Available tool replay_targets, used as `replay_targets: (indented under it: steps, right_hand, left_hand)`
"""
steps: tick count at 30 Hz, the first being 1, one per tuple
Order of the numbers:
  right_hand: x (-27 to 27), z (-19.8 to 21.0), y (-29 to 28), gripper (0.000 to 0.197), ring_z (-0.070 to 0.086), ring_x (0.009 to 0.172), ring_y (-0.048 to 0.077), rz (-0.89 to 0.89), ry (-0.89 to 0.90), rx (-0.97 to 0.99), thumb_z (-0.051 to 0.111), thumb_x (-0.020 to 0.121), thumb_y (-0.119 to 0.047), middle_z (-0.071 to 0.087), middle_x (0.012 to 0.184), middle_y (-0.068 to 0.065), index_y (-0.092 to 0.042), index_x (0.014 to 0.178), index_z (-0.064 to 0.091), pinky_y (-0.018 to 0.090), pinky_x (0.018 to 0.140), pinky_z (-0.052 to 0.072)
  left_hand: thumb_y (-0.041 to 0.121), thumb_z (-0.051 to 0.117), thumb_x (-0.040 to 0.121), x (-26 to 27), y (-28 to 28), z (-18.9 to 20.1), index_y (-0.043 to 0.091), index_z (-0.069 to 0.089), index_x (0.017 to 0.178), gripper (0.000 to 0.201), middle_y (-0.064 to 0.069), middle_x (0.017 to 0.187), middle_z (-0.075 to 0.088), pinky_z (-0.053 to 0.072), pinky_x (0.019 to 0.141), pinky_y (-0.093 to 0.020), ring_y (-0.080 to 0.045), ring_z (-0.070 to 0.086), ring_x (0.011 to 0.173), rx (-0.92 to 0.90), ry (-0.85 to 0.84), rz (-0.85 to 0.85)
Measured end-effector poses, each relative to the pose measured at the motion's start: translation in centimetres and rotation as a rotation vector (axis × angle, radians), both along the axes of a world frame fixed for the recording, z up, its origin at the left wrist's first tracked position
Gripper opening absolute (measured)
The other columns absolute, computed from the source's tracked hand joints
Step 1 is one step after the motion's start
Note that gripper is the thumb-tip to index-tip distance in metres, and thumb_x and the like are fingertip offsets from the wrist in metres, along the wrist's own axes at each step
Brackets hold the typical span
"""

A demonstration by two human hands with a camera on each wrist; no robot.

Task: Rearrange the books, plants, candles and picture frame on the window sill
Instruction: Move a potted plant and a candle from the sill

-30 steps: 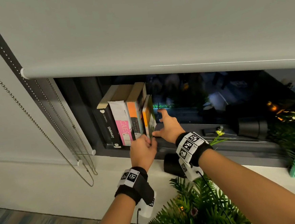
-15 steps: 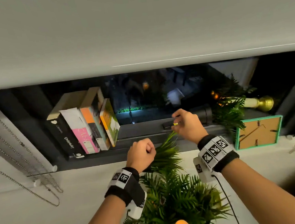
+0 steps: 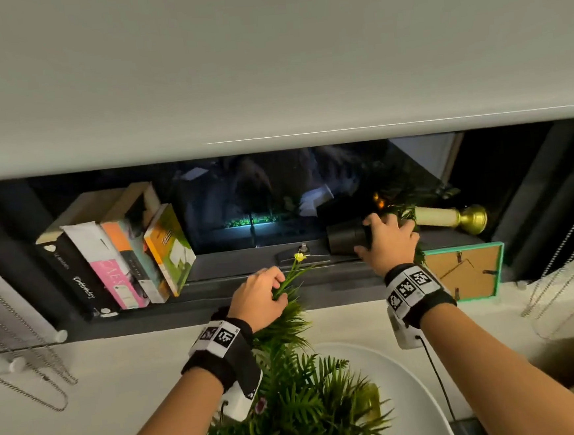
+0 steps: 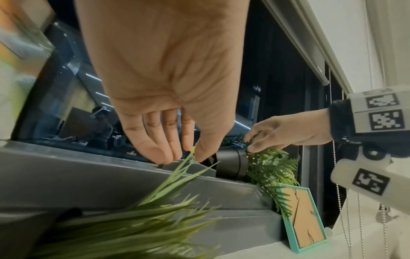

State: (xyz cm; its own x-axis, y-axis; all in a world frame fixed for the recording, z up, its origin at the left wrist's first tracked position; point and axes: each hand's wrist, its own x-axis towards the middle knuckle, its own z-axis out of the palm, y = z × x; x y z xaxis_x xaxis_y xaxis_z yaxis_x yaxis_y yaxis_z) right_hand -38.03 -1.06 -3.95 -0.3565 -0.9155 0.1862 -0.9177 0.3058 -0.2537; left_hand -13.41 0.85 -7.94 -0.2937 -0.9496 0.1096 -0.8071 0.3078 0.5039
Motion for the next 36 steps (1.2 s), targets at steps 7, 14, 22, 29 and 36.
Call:
replay_targets:
  steps: [7, 14, 22, 29, 36]
  right_hand:
    - [0.8, -2.9, -2.4, 0.077, 0.04, 0.122, 0.036, 0.102, 0.006, 0.105, 0.07, 0.079, -0.039, 0.053, 0.126, 0.013, -0.03, 0.141, 0.025, 0.048, 0.099, 0.035]
    - [-0.2, -3.5, -3.2, 0.053, 0.052, 0.109, 0.033, 0.196, -0.256, -0.057, 0.056, 0.087, -0.011, 0.053, 0.12, 0.01, -0.028, 0.132, 0.035, 0.051, 0.089, 0.044]
    - [-2.5, -3.1, -3.3, 0.05, 0.048, 0.084, 0.021, 0.422, -0.307, -0.13, 0.047, 0.077, 0.009, 0.046, 0.095, 0.002, -0.019, 0.119, 0.047, 0.036, 0.079, 0.046]
    - [-3.6, -3.3, -2.8, 0.052, 0.044, 0.065, 0.012, 0.538, -0.318, -0.133, 0.045, 0.071, 0.017, 0.045, 0.077, 0.002, -0.019, 0.108, 0.042, 0.035, 0.064, 0.047]
    - [-5.1, -2.5, -2.3, 0.043, 0.047, 0.07, 0.016, 0.564, -0.296, -0.029, 0.047, 0.077, 0.013, 0.048, 0.077, 0.001, -0.017, 0.108, 0.042, 0.03, 0.068, 0.044]
  left_hand:
    - [0.034, 0.065, 0.085, -1.6, -1.0, -0.5, 0.017, 0.056, 0.112, 0.034, -0.006, 0.132, 0.047, 0.045, 0.097, -0.041, -0.027, 0.048, 0.124, 0.238, -0.338, 0.092]
    - [0.04, 0.068, 0.083, -0.9, -1.5, -2.8, 0.021, 0.049, 0.136, 0.06, -0.009, 0.139, 0.034, 0.037, 0.109, -0.043, -0.031, 0.038, 0.132, 0.474, -0.4, 0.1]
    - [0.036, 0.067, 0.081, -2.2, -2.3, -1.8, 0.018, 0.053, 0.124, 0.048, -0.006, 0.132, 0.046, 0.046, 0.098, -0.041, -0.027, 0.053, 0.119, 0.417, -0.522, 0.152]
    - [0.029, 0.059, 0.089, -7.2, -1.8, 2.1, 0.015, 0.059, 0.103, 0.02, -0.003, 0.108, 0.06, 0.053, 0.082, -0.039, -0.026, 0.061, 0.101, -0.089, -0.274, 0.161]
    - [0.024, 0.067, 0.084, -13.0, -3.8, 1.4, 0.024, 0.032, 0.143, 0.068, -0.006, 0.142, 0.029, 0.048, 0.094, -0.039, -0.028, 0.041, 0.123, -0.137, -0.263, -0.202]
